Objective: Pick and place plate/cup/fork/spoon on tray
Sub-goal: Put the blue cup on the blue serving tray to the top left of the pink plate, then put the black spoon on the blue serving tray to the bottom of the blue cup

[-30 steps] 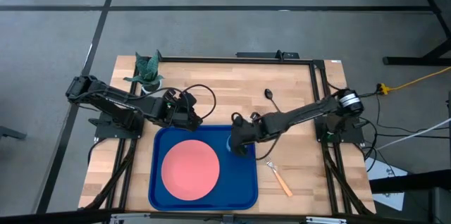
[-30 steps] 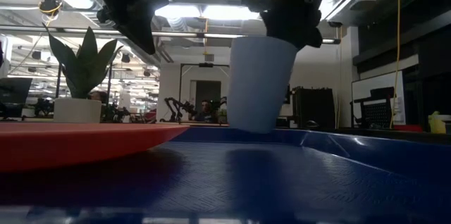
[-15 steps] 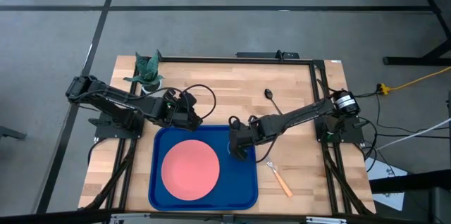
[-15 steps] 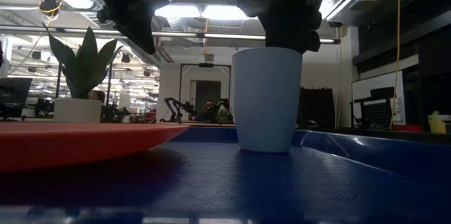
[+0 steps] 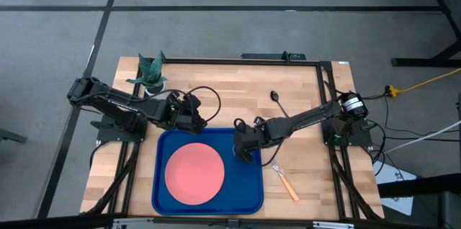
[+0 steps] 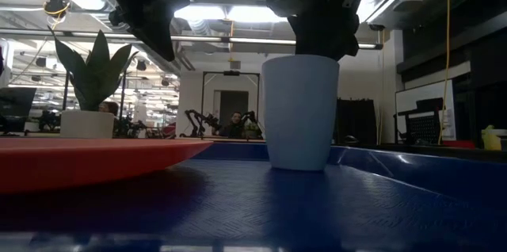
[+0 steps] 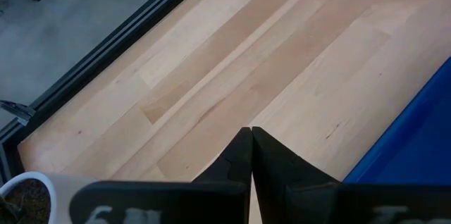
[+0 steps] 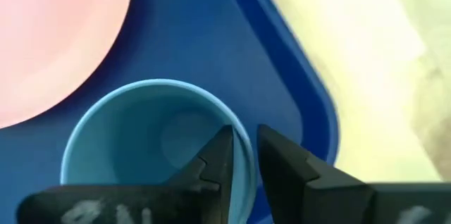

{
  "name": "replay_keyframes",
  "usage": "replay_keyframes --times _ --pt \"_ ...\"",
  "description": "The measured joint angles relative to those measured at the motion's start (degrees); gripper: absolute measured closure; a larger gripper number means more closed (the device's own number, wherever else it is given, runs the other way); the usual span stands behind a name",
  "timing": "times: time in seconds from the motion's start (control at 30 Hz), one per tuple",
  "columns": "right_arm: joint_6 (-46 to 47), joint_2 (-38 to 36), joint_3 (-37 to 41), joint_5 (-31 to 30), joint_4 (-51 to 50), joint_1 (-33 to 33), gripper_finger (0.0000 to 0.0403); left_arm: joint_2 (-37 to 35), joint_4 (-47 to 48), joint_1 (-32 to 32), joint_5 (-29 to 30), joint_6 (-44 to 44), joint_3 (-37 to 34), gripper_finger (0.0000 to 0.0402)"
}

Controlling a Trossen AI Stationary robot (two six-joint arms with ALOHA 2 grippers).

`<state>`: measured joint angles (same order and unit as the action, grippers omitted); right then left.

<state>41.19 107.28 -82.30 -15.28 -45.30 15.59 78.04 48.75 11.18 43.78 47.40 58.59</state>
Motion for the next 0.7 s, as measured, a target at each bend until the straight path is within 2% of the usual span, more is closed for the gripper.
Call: replay_keyframes --times 0.13,0.37,0.47,0.63,0.7 --pt "-0.79 -0.02 0.0 -2.98 -0.01 0.49 0.0318 0.0 0.0 0.0 0.01 0.0 0.0 0.0401" --pt "-0.96 -0.13 -2.43 -3.23 -2.5 1.61 0.0288 0.0 0.0 -0.02 0.01 0.0 0.0 0.0401" --pt "-0.96 -0.13 -4.2 -5.46 -4.64 2.4 0.0283 0.01 0.0 -0.01 0.0 0.0 -0.01 0.0401" --pt "2.77 -0.15 -9.58 -10.7 -14.97 5.0 0.0282 0.0 0.0 0.0 0.0 0.0 0.0 0.0401" --pt "5.57 -0.17 -12.08 -12.78 -22.88 6.81 0.0282 0.02 0.0 0.0 -0.01 0.0 0.0 0.0401"
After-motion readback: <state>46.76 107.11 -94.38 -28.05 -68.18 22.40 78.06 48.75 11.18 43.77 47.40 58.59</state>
